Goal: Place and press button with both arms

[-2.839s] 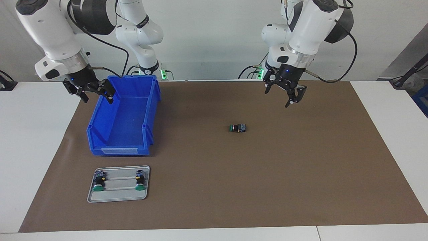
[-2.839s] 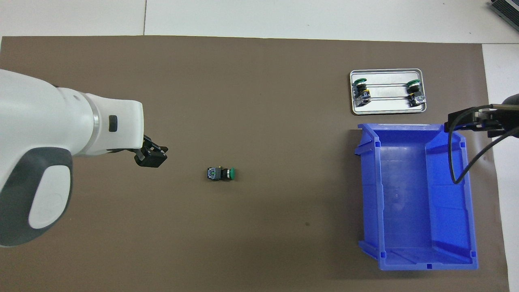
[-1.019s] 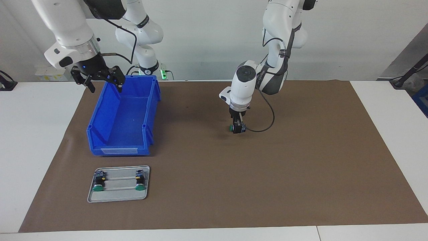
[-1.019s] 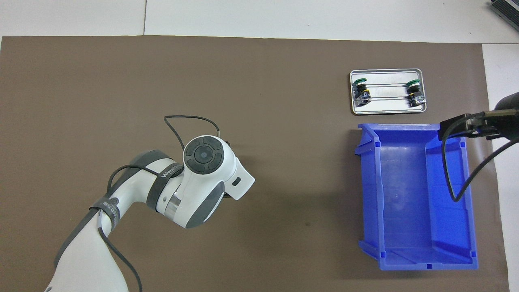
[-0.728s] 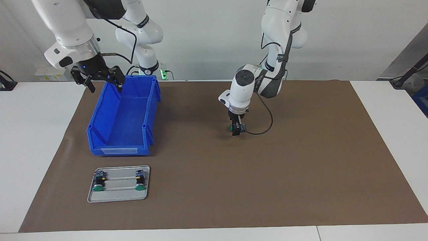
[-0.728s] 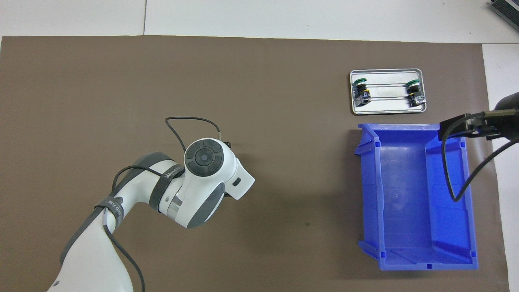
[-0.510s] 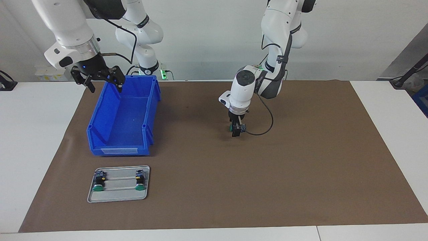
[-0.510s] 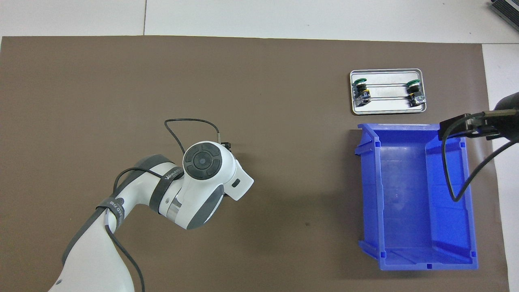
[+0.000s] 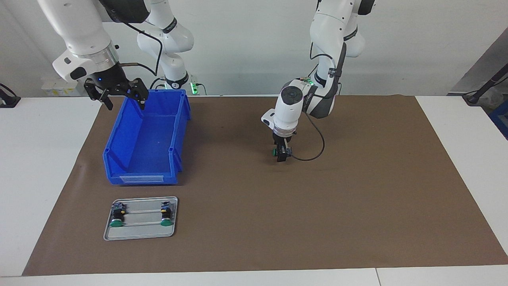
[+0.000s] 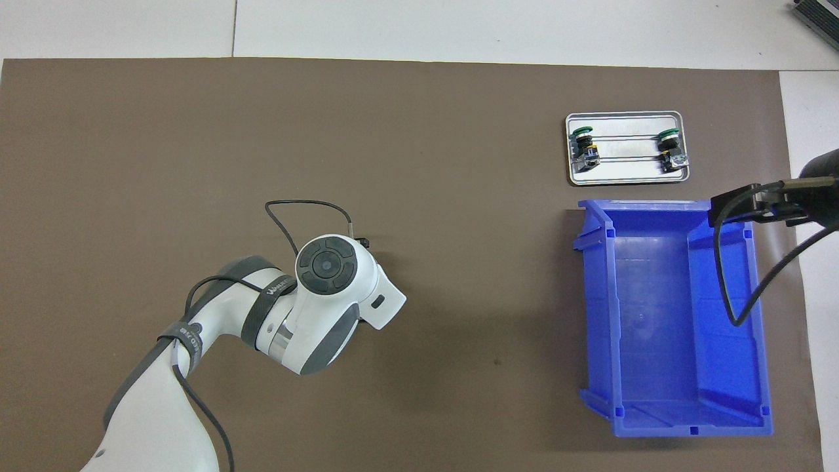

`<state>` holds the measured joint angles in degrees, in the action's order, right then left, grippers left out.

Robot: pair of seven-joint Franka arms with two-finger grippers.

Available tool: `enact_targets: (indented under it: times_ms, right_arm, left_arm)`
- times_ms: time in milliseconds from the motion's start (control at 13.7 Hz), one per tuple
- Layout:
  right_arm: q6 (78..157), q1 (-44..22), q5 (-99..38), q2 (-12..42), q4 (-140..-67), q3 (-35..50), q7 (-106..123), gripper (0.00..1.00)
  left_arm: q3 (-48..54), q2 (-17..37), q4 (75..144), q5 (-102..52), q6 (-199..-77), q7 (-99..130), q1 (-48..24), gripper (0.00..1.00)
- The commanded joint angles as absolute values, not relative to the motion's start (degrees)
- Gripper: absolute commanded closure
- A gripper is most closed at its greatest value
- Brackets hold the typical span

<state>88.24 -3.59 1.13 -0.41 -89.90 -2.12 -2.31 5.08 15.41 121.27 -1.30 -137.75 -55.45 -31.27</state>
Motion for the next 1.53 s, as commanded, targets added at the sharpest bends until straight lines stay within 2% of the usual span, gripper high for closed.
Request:
enact_targets:
  times_ms: [0,146,291,364,437,510,582,728,946,1238,1456]
  right_arm:
    - [87.9,-3.1,1.2,-1.5,-90.9,-1.5,-3.1,0.0]
    - [87.8,-3.1,1.2,-1.5,-90.8,-1.5,-3.1,0.0]
    - [87.9,-3.1,1.2,-1.5,-90.8,-1.5,-3.1,0.0]
    - [87.9,-3.1,1.2,-1.5,-90.9,-1.5,-3.1,0.0]
    - [87.9,-3.1,1.2,-1.5,-90.9,-1.5,-3.1,0.0]
    - [87.9,-3.1,1.2,-1.5,-90.9,-1.5,-3.1,0.0]
    - [87.9,-3.1,1.2,-1.5,-90.8,-1.5,-3.1,0.0]
    - [87.9,-3.0,1.2,-1.5,-90.9,-1.5,-3.1,0.0]
    - [87.9,-3.1,1.2,-1.5,-90.9,-1.5,-3.1,0.0]
    - [87.9,-3.1,1.2,-1.5,-90.9,-1.5,-3.1,0.0]
    - [87.9,-3.0,1.2,-1.5,-90.9,-1.5,-3.1,0.0]
  left_arm:
    - [4.3,15.0,122.5,-0.4,-140.3,-54.5,-32.1,0.3]
    - [4.3,15.1,122.5,-0.4,-140.6,-54.5,-32.1,0.43]
    - [4.3,15.6,122.4,-0.4,-141.8,-54.5,-31.9,0.46]
    - [4.3,15.7,122.4,-0.4,-141.9,-54.6,-31.7,0.51]
    - [4.2,15.7,122.4,-0.4,-141.9,-54.7,-31.5,0.59]
    - [4.1,15.7,122.3,0.6,-142.0,-54.9,-31.3,0.79]
    - [4.1,15.8,122.0,4.2,-141.9,-54.9,-31.2,0.89]
    - [4.1,15.9,121.6,5.2,-142.1,-54.8,-30.8,0.9]
    - [4.1,16.3,120.6,5.2,-142.5,-54.3,-29.8,1.0]
    - [4.3,18.2,117.1,4.2,-144.2,-50.5,-28.2,1.0]
    - [4.5,19.1,114.8,-6.5,-144.8,-52.3,-26.7,1.0]
